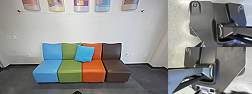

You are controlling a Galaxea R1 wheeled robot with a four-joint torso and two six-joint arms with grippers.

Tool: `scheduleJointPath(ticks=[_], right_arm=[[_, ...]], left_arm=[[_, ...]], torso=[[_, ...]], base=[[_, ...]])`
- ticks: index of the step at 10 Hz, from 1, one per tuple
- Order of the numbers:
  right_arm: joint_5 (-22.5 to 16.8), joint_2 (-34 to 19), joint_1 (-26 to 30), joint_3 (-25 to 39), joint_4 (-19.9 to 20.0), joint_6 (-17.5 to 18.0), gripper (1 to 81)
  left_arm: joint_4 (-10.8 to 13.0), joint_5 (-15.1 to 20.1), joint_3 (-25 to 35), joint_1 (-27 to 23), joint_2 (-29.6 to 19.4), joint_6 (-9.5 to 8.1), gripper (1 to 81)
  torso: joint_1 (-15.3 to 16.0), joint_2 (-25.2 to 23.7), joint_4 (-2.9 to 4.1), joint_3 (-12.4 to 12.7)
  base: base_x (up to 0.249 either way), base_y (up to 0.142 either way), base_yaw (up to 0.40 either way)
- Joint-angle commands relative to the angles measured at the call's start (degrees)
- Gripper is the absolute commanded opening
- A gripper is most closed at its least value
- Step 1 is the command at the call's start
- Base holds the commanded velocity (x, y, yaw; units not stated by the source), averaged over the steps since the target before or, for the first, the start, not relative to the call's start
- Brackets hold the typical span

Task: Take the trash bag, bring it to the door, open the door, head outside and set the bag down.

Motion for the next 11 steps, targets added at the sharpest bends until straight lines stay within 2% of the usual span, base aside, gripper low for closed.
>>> scheduleJointPath(ticks=[1, 3, 7, 11], right_arm=[[-3.8, -0.2, 1.9, 0.4, -0.2, -0.3, 81.1], [-3.8, -0.2, 1.9, 0.4, -0.2, -0.3, 81.1], [-3.8, -0.2, 1.8, 0.4, -0.2, -0.3, 81.1], [-3.8, -0.2, 1.9, 0.4, -0.2, -0.3, 81.1]], left_arm=[[0.0, 3.5, 0.1, -2.2, -0.2, 0.20, 81.1], [0.0, 3.5, 0.1, -2.2, -0.2, 0.19, 81.1], [0.0, 3.5, 0.1, -2.1, -0.2, 0.19, 81.1], [0.0, 3.5, 0.1, -2.1, -0.2, 0.19, 81.1]], torso=[[0.0, 0.0, 0.00, 0.0], [0.0, 0.0, 0.00, 0.0], [-0.1, 0.0, 0.00, 0.0], [-0.1, 0.0, 0.00, 0.0]], base=[[0.165, -0.074, 0.000], [0.147, -0.073, 0.000], [0.088, 0.000, 0.000], [0.147, 0.000, 0.000]])
